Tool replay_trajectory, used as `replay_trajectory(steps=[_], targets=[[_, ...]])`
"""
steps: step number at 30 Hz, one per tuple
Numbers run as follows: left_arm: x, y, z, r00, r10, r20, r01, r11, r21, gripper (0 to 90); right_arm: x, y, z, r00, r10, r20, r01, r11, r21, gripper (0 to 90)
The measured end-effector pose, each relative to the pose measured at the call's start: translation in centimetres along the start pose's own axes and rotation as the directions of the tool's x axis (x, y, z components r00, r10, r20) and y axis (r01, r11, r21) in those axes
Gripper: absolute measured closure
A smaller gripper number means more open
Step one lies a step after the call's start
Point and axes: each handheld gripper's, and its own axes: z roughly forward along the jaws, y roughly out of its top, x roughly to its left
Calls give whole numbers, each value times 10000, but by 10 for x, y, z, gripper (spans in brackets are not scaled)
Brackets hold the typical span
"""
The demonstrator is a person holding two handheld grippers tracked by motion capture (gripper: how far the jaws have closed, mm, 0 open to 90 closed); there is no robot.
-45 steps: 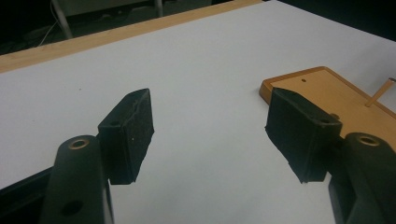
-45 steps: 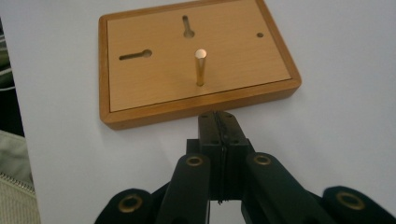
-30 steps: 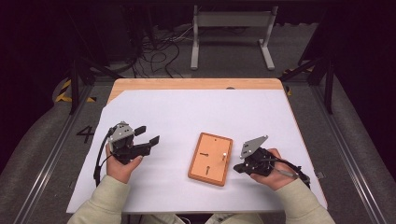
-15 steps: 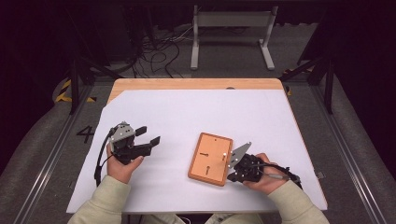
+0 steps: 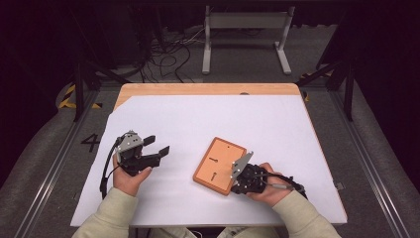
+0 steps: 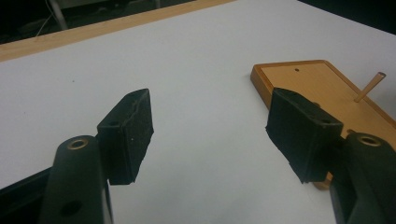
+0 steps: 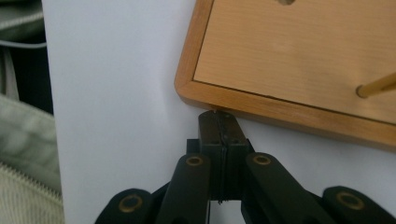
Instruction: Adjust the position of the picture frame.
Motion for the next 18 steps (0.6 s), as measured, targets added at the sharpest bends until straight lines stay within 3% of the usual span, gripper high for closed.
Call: replay_trajectory(steps=[7, 13, 18], targets=[[2, -2, -1, 10000, -91, -25, 91, 10000, -6, 318, -5, 23, 14, 9998, 12, 180, -7, 9995, -302, 900], [3, -2, -1, 10000, -64, -10, 64, 10000, -14, 318, -11, 41, 25, 9980, 388, 494, -357, 9975, -616, 900], [4, -3, -3, 10000, -49, -1, 49, 10000, -15, 318, -12, 40, 19, 9987, 414, 311, -392, 9970, -671, 900]])
